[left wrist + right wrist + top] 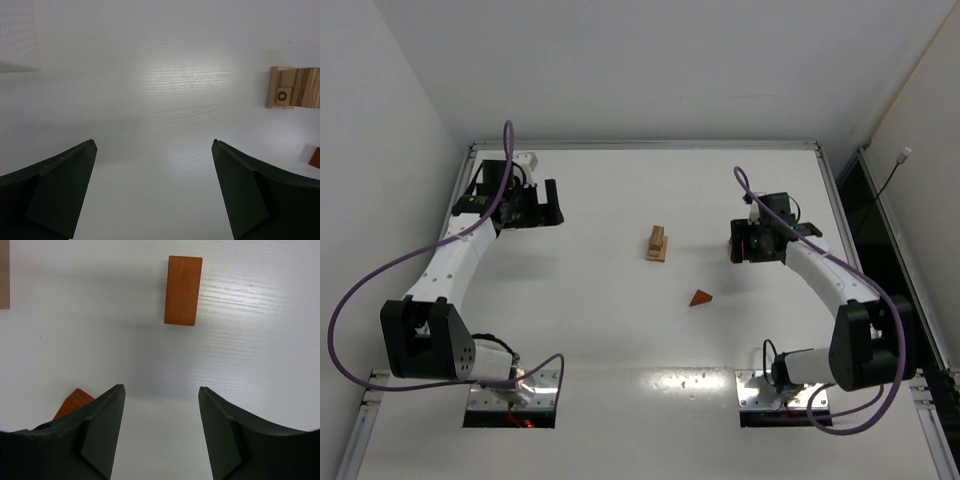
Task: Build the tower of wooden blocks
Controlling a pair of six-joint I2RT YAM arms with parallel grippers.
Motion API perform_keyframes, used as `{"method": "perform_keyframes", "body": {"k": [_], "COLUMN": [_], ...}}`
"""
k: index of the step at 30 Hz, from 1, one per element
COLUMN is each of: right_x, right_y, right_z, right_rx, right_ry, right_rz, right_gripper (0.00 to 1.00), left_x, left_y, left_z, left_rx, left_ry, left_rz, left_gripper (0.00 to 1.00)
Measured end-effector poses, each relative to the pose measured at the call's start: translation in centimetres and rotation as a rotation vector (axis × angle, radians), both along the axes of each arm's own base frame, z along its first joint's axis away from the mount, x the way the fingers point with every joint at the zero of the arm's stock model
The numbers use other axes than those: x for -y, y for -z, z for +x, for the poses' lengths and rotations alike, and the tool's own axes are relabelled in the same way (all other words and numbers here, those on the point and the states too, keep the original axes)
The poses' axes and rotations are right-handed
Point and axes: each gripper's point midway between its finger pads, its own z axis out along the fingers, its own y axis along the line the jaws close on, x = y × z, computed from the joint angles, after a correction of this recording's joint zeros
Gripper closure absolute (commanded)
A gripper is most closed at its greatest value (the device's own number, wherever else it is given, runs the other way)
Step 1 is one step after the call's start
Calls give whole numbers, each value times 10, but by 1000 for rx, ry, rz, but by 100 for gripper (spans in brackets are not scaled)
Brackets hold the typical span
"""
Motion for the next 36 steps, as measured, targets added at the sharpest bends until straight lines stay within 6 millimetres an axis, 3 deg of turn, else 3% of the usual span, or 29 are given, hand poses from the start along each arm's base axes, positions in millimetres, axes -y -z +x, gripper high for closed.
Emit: {"method": "perform_keyframes", "body": {"k": [3,10,17,24,36], "right_x": [-6,-14,-9,-2,4], "right_y": [8,12,15,39,39], "right_z": [-3,11,18,20,53], "right_rx": [34,131,157,86,81], "right_ry": [16,-22,-33,-16,14], "right_rz": [1,-9,-38,-46,-36], "right_gripper": [43,42,42,42,44], "left_x": [2,3,4,4,4], "left_y": [0,7,11,7,4], "left_z": [0,1,3,5,8], "left_rx": [0,-21,-32,-20,-12], "left_ry": [6,7,4,2,-4], "left_rz": [1,-2,-4,-7,-7], "left_gripper": [0,0,0,0,0]}}
